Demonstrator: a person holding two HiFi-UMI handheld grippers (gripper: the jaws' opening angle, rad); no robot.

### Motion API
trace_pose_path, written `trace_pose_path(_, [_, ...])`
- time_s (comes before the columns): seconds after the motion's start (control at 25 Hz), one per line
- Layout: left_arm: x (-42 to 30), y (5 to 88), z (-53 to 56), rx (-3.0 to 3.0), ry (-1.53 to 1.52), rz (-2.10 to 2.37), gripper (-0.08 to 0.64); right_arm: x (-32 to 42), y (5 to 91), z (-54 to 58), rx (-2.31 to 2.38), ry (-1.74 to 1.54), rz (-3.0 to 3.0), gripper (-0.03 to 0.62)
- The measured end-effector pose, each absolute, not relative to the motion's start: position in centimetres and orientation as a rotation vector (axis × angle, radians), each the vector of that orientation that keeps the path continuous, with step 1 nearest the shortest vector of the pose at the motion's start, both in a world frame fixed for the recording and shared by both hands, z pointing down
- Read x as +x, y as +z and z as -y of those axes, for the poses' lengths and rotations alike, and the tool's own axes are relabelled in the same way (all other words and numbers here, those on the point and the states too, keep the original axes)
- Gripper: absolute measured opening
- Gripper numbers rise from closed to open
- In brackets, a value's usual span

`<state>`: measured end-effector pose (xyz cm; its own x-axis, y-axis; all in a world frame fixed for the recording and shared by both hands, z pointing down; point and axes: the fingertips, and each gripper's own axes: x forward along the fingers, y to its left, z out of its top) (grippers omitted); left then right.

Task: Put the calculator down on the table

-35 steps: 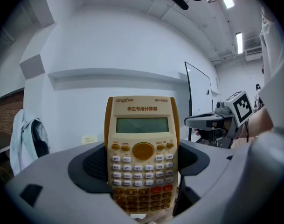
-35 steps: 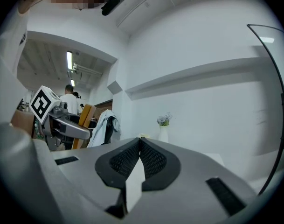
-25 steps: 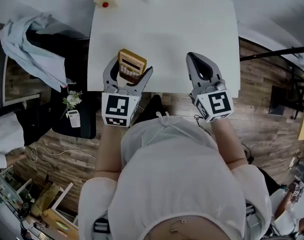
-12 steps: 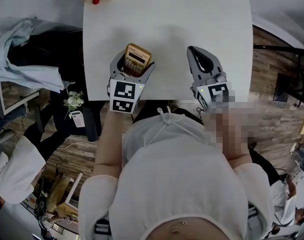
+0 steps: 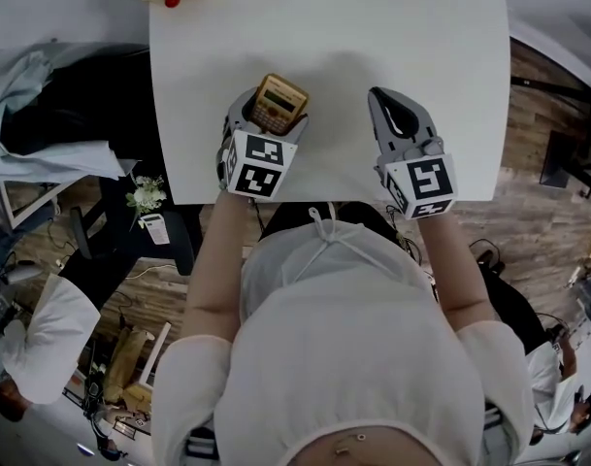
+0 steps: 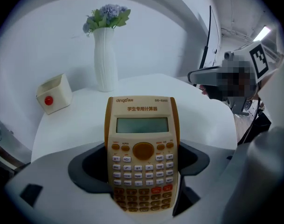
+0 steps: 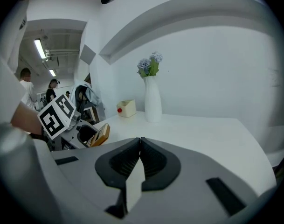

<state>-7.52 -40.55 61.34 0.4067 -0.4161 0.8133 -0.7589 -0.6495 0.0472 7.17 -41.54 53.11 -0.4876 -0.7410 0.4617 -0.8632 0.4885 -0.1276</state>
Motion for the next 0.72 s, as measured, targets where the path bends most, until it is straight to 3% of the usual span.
trace_pose_path(0.32, [-6.8,63.4,40.5,2.173,1.284,0.908,0.408,7.4,53.7,42.2,1.353,0.529,2.391,0.006])
trace_pose_path(0.72, [-6.7,63.5,40.4,2.219,1.209,0.899,0.407,7.5,53.3,42.3,1.357,0.53,2.395,0.006])
